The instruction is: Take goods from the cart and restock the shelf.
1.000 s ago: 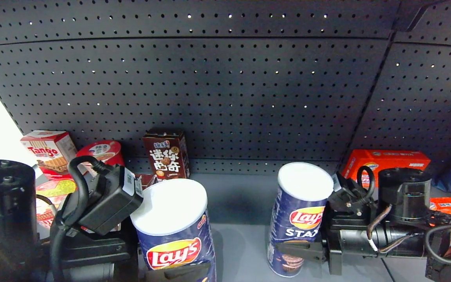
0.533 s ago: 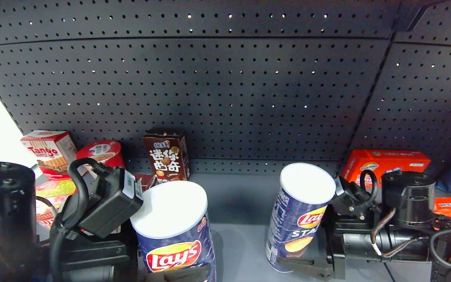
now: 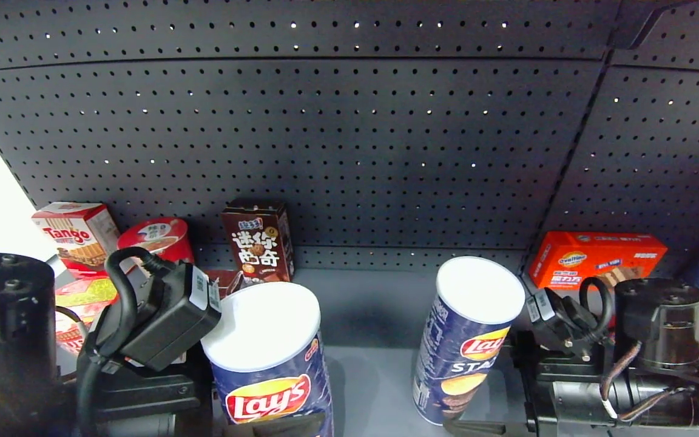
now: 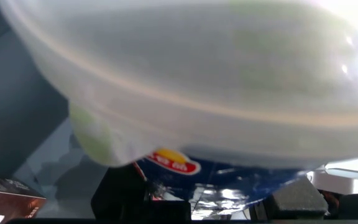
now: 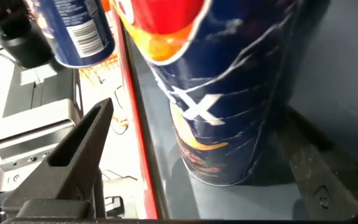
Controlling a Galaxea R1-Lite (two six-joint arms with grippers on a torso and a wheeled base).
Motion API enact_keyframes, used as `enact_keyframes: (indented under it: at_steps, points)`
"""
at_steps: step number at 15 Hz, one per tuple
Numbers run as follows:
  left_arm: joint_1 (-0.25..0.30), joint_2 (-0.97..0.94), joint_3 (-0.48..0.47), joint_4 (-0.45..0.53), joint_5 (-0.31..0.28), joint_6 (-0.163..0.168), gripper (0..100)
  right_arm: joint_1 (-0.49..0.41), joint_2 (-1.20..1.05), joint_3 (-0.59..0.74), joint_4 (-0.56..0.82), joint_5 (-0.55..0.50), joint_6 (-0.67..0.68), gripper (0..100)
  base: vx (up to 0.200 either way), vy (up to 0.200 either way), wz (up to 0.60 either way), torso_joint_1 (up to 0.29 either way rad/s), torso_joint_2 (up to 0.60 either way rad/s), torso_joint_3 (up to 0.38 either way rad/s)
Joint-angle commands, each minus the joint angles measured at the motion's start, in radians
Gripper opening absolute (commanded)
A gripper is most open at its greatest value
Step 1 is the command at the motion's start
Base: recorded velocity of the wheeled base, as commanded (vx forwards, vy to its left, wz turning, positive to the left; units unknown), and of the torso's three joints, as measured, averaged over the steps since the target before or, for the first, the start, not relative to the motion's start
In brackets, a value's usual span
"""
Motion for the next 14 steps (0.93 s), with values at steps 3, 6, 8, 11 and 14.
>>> enact_keyframes:
  at_steps: [3,6,8,11,14]
  points:
    - [0.001,-0.001,0.002,0.000,0.001,0.000,0,0.002,-0.022,0.023,0.000,0.001,0.000,100,0.000,0.000,0.00,0.000,0.00,0.000]
    - [-0.001,-0.001,0.002,0.000,0.001,0.000,0,0.000,-0.039,0.035,0.000,0.001,0.000,100,0.000,0.000,0.00,0.000,0.00,0.000]
    - [-0.001,0.001,0.002,0.000,-0.001,0.000,0,-0.006,-0.050,0.049,0.001,0.001,0.000,100,0.000,0.000,0.00,0.000,0.00,0.000]
    - [-0.001,-0.001,0.002,0.000,-0.001,0.000,0,-0.044,-0.074,0.055,0.001,-0.001,0.000,100,0.000,0.000,0.00,0.000,0.00,0.000]
    - [-0.001,-0.001,0.002,0.000,-0.002,0.000,0,-0.073,-0.125,0.063,0.004,0.002,0.000,100,0.000,0.000,0.00,0.000,0.00,0.000]
